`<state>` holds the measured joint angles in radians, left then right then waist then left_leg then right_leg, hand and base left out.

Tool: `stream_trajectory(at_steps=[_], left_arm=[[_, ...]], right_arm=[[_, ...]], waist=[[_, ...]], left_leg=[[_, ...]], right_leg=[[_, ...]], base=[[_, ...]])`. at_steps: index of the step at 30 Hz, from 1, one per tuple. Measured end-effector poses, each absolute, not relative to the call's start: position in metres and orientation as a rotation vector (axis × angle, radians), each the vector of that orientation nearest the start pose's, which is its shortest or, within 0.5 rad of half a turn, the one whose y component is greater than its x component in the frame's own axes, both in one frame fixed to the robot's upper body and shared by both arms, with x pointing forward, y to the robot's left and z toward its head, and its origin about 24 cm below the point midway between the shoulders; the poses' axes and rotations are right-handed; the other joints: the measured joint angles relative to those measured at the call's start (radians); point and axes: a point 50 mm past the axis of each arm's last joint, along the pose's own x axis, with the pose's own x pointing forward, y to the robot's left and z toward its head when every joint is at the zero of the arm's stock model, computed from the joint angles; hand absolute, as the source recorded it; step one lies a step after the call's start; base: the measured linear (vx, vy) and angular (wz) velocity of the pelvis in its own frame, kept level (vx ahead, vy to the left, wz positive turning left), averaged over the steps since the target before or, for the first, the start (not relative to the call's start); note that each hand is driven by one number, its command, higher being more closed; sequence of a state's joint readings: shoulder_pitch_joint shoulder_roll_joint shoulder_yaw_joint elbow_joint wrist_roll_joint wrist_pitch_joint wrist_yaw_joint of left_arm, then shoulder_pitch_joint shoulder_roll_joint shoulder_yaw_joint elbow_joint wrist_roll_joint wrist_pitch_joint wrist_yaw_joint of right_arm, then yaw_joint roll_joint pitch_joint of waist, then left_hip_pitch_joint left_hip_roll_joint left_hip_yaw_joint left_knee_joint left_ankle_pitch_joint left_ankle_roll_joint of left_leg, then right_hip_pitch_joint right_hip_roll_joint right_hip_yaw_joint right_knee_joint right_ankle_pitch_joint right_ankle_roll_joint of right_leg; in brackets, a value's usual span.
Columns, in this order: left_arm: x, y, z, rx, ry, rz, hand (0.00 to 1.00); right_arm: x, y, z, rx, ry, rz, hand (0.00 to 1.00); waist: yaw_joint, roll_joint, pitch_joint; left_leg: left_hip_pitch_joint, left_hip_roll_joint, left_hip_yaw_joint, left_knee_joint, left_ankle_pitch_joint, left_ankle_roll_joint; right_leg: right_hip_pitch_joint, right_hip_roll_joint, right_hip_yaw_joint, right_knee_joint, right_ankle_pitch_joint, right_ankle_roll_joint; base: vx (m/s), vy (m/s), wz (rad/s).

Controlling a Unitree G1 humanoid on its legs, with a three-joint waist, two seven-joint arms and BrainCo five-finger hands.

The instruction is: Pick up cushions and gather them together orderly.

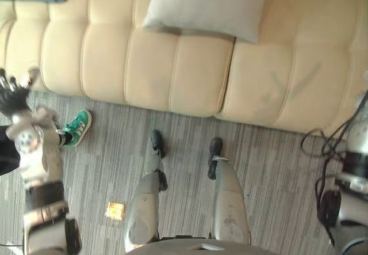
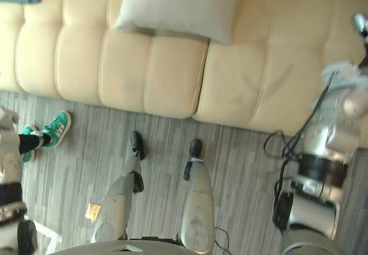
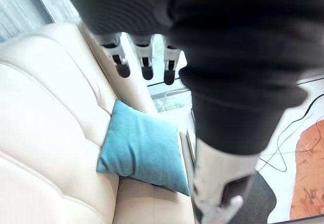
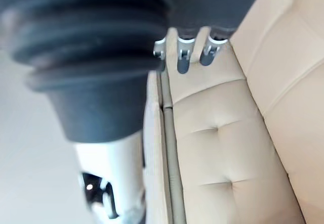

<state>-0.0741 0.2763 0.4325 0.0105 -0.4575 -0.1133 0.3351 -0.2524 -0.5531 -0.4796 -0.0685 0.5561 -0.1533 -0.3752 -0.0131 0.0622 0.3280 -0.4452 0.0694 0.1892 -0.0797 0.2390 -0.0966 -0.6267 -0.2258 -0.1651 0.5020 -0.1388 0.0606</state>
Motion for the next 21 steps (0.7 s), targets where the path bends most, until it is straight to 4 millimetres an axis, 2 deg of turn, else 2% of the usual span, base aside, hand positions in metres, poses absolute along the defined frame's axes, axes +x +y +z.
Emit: stream_trajectory(at_steps=[3, 4, 6, 8, 9, 10, 13, 14, 15, 16, 17, 18, 19, 21], left_arm=[[0.218, 0.301, 0.066, -0.273, -0.184, 0.723, 0.0], [0.207, 0.295, 0.043, -0.289, -0.101, 0.718, 0.0], [0.195, 0.287, 0.015, -0.304, 0.02, 0.713, 0.0], [0.17, 0.276, -0.033, -0.327, 0.236, 0.74, 0.0], [0.153, 0.261, -0.064, -0.31, 0.402, 0.701, 0.0], [0.153, 0.26, -0.065, -0.309, 0.408, 0.7, 0.0], [0.114, 0.225, -0.115, -0.349, 0.701, 0.652, 0.0], [0.109, 0.22, -0.121, -0.347, 0.742, 0.645, 0.0], [0.096, 0.21, -0.133, -0.341, 0.836, 0.622, 0.0], [0.089, 0.204, -0.14, -0.336, 0.891, 0.612, 0.0], [0.089, 0.203, -0.14, -0.335, 0.892, 0.612, 0.0], [0.079, 0.197, -0.15, -0.29, 0.985, 0.588, 0.0], [0.08, 0.196, -0.151, -0.258, 0.998, 0.585, 0.0], [0.079, 0.197, -0.152, -0.246, 1.012, 0.61, 0.0]], right_arm=[[0.229, -0.334, 0.17, 0.144, -0.556, -0.668, 0.0], [0.218, -0.329, 0.139, 0.136, -0.453, -0.683, 0.0], [0.205, -0.322, 0.104, 0.154, -0.333, -0.703, 0.0], [0.192, -0.298, 0.051, 0.154, -0.118, -0.669, 0.0], [0.188, -0.279, 0.013, 0.134, 0.062, -0.61, 0.0], [0.188, -0.278, 0.012, 0.133, 0.069, -0.607, 0.0], [0.164, -0.236, -0.062, 0.16, 0.432, -0.505, 0.0], [0.159, -0.23, -0.073, 0.153, 0.492, -0.49, 0.0], [0.146, -0.216, -0.096, 0.144, 0.626, -0.458, 0.0], [0.14, -0.211, -0.108, 0.115, 0.701, -0.432, 0.0], [0.14, -0.211, -0.108, 0.112, 0.704, -0.43, 0.0], [0.126, -0.206, -0.126, 0.023, 0.834, -0.384, 0.0], [0.119, -0.203, -0.132, 0.023, 0.883, -0.379, 0.0], [0.117, -0.199, -0.135, 0.02, 0.902, -0.368, 0.0]], waist=[[-0.001, 0.002, -0.015], [-0.001, 0.002, -0.041], [-0.004, 0.001, -0.071], [-0.012, -0.002, -0.131], [-0.012, -0.007, -0.141], [-0.012, -0.008, -0.142], [-0.013, -0.016, -0.224], [-0.012, -0.02, -0.23], [-0.011, -0.033, -0.248], [-0.006, -0.043, -0.255], [-0.006, -0.043, -0.255], [-0.004, -0.057, -0.259], [-0.004, -0.067, -0.255], [0.004, -0.077, -0.253]], left_leg=[[0.055, 0.007, 0.002, 0.0, -0.008, 0.002], [0.083, 0.01, 0.002, 0.0, -0.012, 0.006], [0.124, 0.011, 0.004, 0.001, -0.016, 0.011], [0.192, 0.015, 0.03, 0.001, -0.032, 0.023], [0.274, 0.025, 0.061, 0.001, -0.053, 0.018], [0.276, 0.025, 0.061, 0.001, -0.054, 0.018], [0.351, 0.049, 0.102, 0.001, -0.092, -0.001], [0.365, 0.054, 0.114, 0.001, -0.095, -0.001], [0.394, 0.066, 0.14, 0.001, -0.109, -0.012], [0.42, 0.071, 0.174, 0.001, -0.117, -0.014], [0.421, 0.071, 0.175, 0.001, -0.118, -0.014], [0.499, 0.068, 0.251, 0.001, -0.144, -0.022], [0.525, 0.062, 0.267, 0.001, -0.148, -0.02], [0.539, 0.057, 0.281, 0.001, -0.152, -0.022]], right_leg=[[0.071, 0.006, -0.011, -0.028, -0.003, 0.005], [0.11, 0.008, -0.019, -0.042, -0.005, 0.007], [0.161, 0.012, -0.022, -0.062, -0.007, 0.01], [0.235, 0.025, -0.01, -0.107, 0.0, 0.021], [0.313, 0.041, 0.008, -0.152, 0.014, 0.031], [0.315, 0.042, 0.009, -0.155, 0.014, 0.032], [0.409, 0.081, 0.039, -0.258, 0.049, 0.03], [0.422, 0.089, 0.048, -0.275, 0.057, 0.029], [0.454, 0.107, 0.074, -0.323, 0.081, 0.026], [0.473, 0.119, 0.106, -0.357, 0.105, 0.029], [0.474, 0.119, 0.107, -0.358, 0.106, 0.03], [0.531, 0.128, 0.183, -0.417, 0.146, 0.034], [0.546, 0.126, 0.201, -0.417, 0.151, 0.036], [0.55, 0.126, 0.218, -0.42, 0.158, 0.036]], base=[[0.05, -0.048, -0.01], [0.11, -0.038, 0.0], [0.13, -0.041, -0.06], [0.17, -0.046, -0.37], [0.13, -0.022, -0.45], [0.12, -0.025, -0.55], [0.12, -0.012, -0.44], [0.1, -0.011, -0.63], [0.09, -0.004, -0.8], [0.07, -0.002, -0.67], [0.06, 0.03, -1.15], [0.01, 0.053, -0.97], [0.0, 0.06, -1.0], [-0.05, 0.031, -0.29]])
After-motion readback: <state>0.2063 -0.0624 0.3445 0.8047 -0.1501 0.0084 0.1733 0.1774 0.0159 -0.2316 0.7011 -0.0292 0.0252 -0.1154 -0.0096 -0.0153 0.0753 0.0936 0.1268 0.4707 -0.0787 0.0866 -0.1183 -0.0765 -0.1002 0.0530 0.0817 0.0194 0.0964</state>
